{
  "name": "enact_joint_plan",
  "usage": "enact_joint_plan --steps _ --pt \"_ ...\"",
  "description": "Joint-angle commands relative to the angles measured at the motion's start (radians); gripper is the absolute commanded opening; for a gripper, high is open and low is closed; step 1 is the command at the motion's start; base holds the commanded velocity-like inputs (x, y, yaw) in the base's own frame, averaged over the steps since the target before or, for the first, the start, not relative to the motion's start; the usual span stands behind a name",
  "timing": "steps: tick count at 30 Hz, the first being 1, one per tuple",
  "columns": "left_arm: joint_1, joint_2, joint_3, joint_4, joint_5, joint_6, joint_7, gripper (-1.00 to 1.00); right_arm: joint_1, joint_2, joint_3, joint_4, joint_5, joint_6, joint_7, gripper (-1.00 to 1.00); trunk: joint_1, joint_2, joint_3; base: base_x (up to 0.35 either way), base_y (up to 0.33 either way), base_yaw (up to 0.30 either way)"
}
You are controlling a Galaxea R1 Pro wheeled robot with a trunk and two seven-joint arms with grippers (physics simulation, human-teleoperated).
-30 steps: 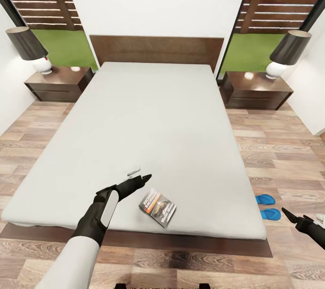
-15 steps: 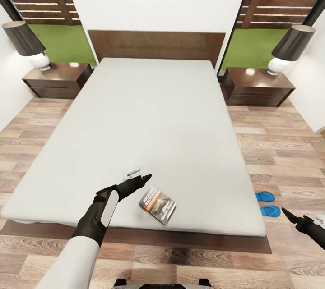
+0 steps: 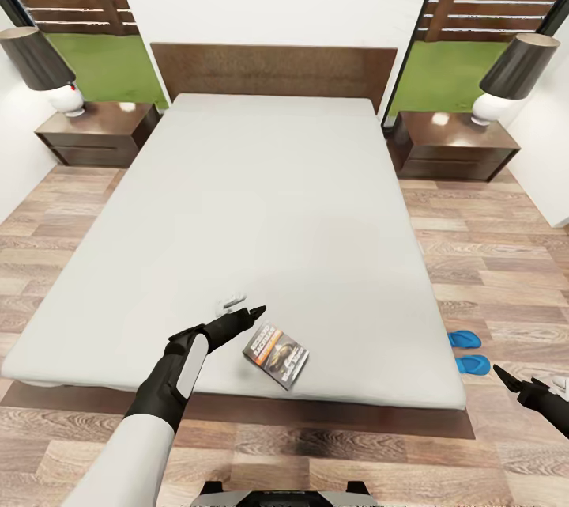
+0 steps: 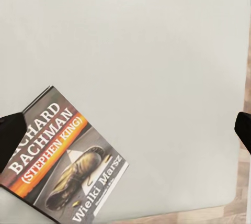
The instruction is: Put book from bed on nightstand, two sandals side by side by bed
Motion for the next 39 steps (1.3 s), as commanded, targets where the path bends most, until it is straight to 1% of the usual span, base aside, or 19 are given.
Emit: enact_joint_plan --steps 1,25,32,39 --pt "-0.001 -0.001 0.005 -0.001 0.005 0.009 -0.003 1.0 -0.001 0.0 0.0 0.002 -0.006 0.0 0.006 1.0 0.0 -0.002 -0.003 0.0 0.0 0.0" --pt "-0.001 -0.002 0.005 -0.001 0.005 0.009 -0.003 1.0 -0.001 0.0 0.0 0.002 -0.006 -0.001 0.006 1.0 0.0 -0.002 -0.04 0.002 0.0 0.0" --pt "-0.001 -0.002 0.005 -0.001 0.005 0.009 -0.004 1.0 -0.001 0.0 0.0 0.001 -0.006 0.0 0.006 1.0 0.0 -0.002 -0.051 0.174 -0.032 0.0" --pt "0.0 -0.002 0.005 -0.001 0.005 0.009 -0.005 1.0 -0.001 0.0 0.0 -0.002 -0.006 -0.002 0.007 1.0 0.0 -0.002 -0.056 0.045 -0.01 0.0"
